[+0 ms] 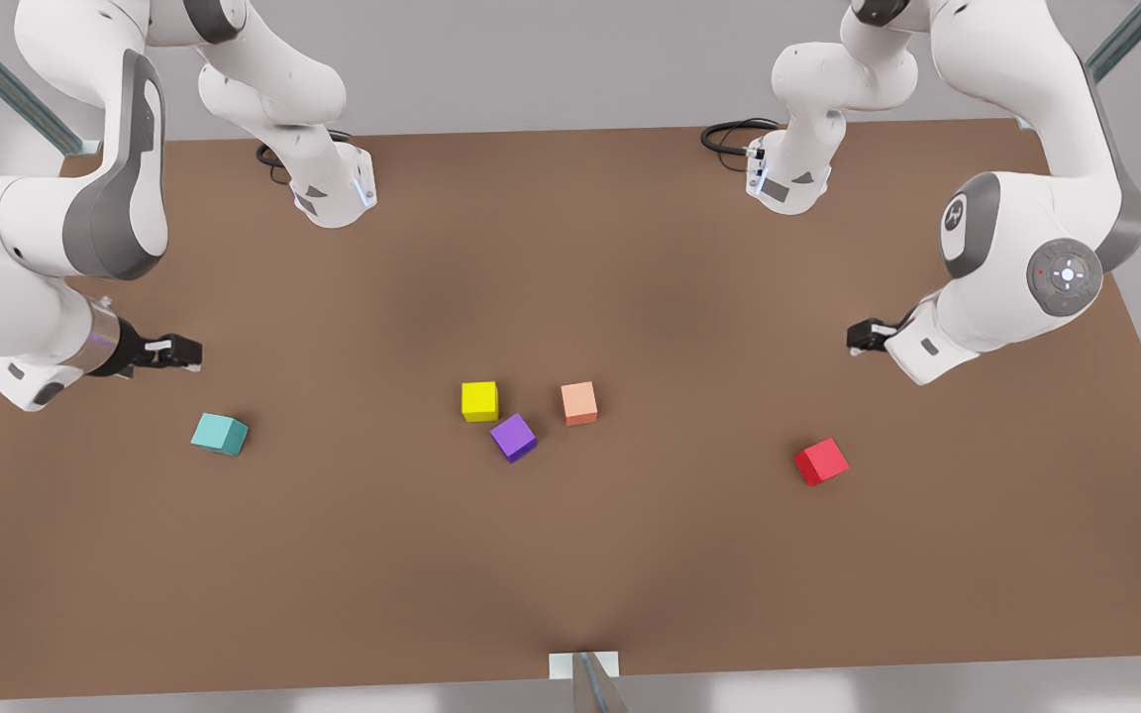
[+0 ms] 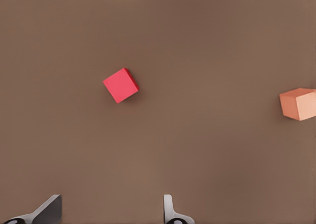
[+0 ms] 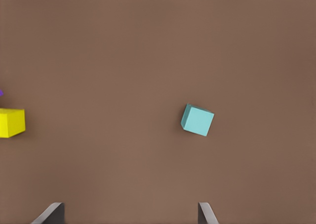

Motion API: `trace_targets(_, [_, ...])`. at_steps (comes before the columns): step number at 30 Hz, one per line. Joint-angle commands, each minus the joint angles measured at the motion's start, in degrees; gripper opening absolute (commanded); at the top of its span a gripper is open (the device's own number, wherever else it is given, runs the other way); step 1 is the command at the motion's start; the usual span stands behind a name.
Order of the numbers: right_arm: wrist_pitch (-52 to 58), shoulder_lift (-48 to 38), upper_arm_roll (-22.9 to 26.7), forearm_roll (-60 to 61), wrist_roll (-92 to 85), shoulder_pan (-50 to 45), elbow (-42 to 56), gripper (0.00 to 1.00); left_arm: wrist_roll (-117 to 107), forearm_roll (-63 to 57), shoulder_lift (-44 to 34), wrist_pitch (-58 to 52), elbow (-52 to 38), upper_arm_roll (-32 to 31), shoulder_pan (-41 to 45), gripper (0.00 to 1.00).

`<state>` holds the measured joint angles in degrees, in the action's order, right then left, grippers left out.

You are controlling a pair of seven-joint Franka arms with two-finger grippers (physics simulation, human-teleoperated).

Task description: Pick up red wooden cube and pass to hand red wooden cube and place in blue wooden cube

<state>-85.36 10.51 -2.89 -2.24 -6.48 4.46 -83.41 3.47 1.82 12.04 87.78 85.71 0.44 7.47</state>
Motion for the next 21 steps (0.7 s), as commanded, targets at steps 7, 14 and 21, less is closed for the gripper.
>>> trace_targets(7, [-1.66,0.65,0.34,0.83,-2.84,0.46,-0.26,1.00,-6.97,1.70,20.21,5.20,-12.32,5.01,1.67,1.00])
trace_targets(14, [-1.13,0.48,0.51,2.23,-1.79,0.90,1.93,1.00,-21.92,5.39,31.82,21.64,-12.85,6.24,0.09,1.00])
trace_targets(21, [1.68,1.01,1.92,2.24,-2.49,0.99,4.22,1.00,-26.67,5.48,30.06,27.44,-4.06,6.24,-0.09,1.00])
